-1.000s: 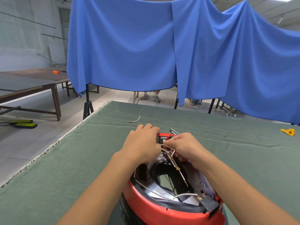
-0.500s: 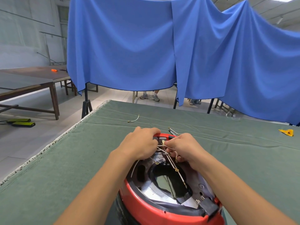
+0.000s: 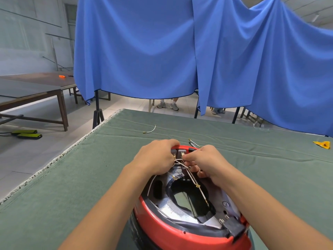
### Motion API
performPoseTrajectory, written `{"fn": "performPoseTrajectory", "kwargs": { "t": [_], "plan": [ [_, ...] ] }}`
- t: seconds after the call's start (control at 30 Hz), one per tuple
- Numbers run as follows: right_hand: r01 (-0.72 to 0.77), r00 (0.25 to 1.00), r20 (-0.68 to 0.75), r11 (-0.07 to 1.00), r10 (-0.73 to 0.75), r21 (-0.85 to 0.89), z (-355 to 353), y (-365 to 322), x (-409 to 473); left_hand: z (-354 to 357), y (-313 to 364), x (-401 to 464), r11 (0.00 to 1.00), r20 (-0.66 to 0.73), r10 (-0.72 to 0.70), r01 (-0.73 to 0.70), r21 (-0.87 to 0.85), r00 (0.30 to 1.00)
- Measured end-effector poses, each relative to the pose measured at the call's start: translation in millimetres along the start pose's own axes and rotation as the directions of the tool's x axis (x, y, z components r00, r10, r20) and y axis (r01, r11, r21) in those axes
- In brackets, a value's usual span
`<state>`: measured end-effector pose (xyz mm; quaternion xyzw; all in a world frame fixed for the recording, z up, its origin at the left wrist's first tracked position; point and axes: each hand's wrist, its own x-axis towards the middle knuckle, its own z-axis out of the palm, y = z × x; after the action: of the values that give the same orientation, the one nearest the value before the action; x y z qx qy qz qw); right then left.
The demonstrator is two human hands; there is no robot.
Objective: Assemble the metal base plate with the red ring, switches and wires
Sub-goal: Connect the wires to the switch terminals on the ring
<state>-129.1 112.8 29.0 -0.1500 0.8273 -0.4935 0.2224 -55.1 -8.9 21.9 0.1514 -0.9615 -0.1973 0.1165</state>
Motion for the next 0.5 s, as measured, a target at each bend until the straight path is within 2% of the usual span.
{"fn": "performPoseTrajectory", "kwargs": {
  "t": [0.2, 0.5],
  "plan": [
    [0.015, 1.000, -0.011, 1.000, -0.015, -0.027, 1.3, 0.1, -0.8, -0.2, 0.2, 1.0, 1.000, 0.000, 0.000, 0.000, 0.005, 1.000],
    [-0.062, 0.997, -0.030, 0.992, 0.065, 0.107, 4.6, 0.9, 0.4, 0.8, -0.3, 0.9, 1.000, -0.006, 0.000, 0.000, 0.022, 1.000]
  ]
}}
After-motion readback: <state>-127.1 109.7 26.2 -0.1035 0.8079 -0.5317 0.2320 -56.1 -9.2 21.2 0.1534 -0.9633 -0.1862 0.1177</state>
